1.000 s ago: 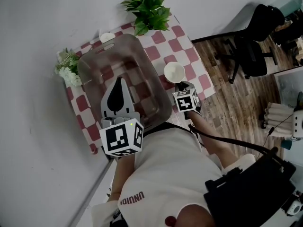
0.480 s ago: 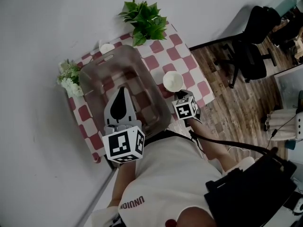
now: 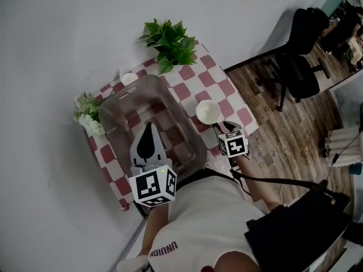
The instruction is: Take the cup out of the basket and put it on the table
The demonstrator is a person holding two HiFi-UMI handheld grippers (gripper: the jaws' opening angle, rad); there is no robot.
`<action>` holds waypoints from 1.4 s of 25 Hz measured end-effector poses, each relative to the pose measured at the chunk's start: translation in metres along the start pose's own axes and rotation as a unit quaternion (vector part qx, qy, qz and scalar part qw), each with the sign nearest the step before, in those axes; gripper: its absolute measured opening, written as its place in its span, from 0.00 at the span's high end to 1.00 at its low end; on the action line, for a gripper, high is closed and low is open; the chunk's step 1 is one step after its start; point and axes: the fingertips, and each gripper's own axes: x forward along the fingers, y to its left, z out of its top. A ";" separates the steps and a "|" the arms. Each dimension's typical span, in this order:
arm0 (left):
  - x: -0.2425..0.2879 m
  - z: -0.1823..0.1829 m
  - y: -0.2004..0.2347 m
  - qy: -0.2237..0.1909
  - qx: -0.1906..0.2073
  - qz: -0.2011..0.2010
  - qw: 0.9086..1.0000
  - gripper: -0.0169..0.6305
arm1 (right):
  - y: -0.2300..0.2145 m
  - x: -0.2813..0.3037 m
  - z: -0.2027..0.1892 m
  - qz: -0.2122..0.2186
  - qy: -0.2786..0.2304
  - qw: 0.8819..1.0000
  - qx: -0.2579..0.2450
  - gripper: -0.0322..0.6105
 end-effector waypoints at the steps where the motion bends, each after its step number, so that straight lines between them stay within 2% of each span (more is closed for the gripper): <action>1: 0.000 0.000 0.001 0.000 0.000 0.001 1.000 0.95 | 0.001 -0.008 0.008 0.002 -0.014 1.000 0.003 0.69; 3: 0.000 -0.001 0.004 -0.002 -0.001 0.002 1.000 0.95 | 0.003 -0.025 0.026 0.011 -0.041 0.999 0.002 0.70; 6: -0.001 0.000 0.007 -0.007 0.001 0.005 1.000 0.95 | 0.007 -0.049 0.061 0.010 -0.100 0.995 -0.002 0.88; 9: -0.003 0.003 0.007 -0.015 0.007 0.007 1.000 0.95 | 0.015 -0.076 0.104 -0.002 -0.166 0.986 -0.031 0.91; 13: -0.004 0.007 0.006 -0.015 0.027 0.011 0.999 0.95 | 0.031 -0.107 0.154 -0.013 -0.244 0.968 -0.063 0.92; 19: -0.010 0.014 0.007 -0.027 0.045 0.016 0.998 0.95 | 0.054 -0.157 0.200 -0.023 -0.342 0.936 -0.078 0.93; 24: -0.014 0.014 0.008 -0.027 0.043 0.021 0.998 0.95 | 0.069 -0.172 0.212 -0.008 -0.368 0.925 -0.090 0.93; 35: -0.018 0.011 0.004 -0.033 0.040 0.024 0.998 0.95 | 0.076 -0.174 0.207 0.003 -0.376 0.921 -0.098 0.93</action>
